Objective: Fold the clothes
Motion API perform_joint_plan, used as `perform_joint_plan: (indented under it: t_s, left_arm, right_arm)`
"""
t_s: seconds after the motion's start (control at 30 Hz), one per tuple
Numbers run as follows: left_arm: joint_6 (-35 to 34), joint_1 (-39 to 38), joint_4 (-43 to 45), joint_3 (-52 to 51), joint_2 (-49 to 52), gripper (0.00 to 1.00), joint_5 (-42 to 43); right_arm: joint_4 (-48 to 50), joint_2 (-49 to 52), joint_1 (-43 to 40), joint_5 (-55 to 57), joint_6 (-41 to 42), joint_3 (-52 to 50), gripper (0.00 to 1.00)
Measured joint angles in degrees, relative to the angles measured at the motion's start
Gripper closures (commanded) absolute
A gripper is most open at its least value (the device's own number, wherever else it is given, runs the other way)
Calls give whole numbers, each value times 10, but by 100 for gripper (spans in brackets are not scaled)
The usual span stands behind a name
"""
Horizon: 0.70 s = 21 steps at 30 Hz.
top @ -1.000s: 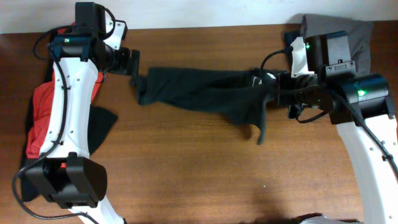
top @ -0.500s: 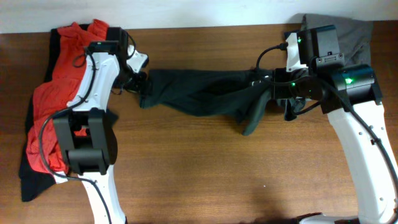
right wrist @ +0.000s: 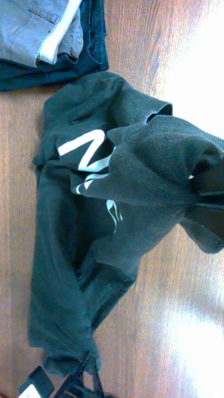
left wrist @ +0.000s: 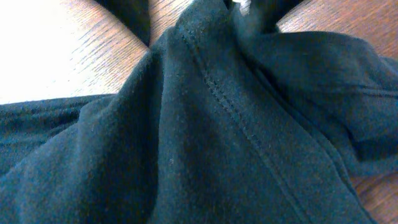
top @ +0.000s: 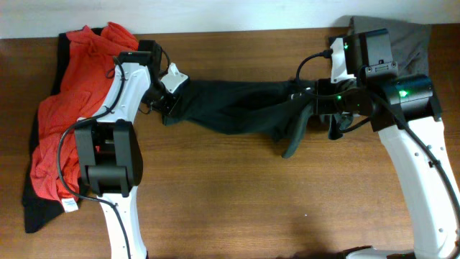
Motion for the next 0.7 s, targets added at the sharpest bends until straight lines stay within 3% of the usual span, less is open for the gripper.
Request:
perform_joint_plan:
  t_s: [0.13, 0.43, 0.7]
  left_arm:
    - [2, 0, -1, 0, 0, 99, 2]
    - [-23, -1, -33, 31, 0, 100, 2]
    - [-90, 7, -101, 308, -25, 99, -10]
  right_arm:
    - [0, 0, 0, 0, -2, 0, 96]
    - [2, 0, 0, 0, -4, 0, 96]
    - [1, 0, 0, 2, -6, 0, 96]
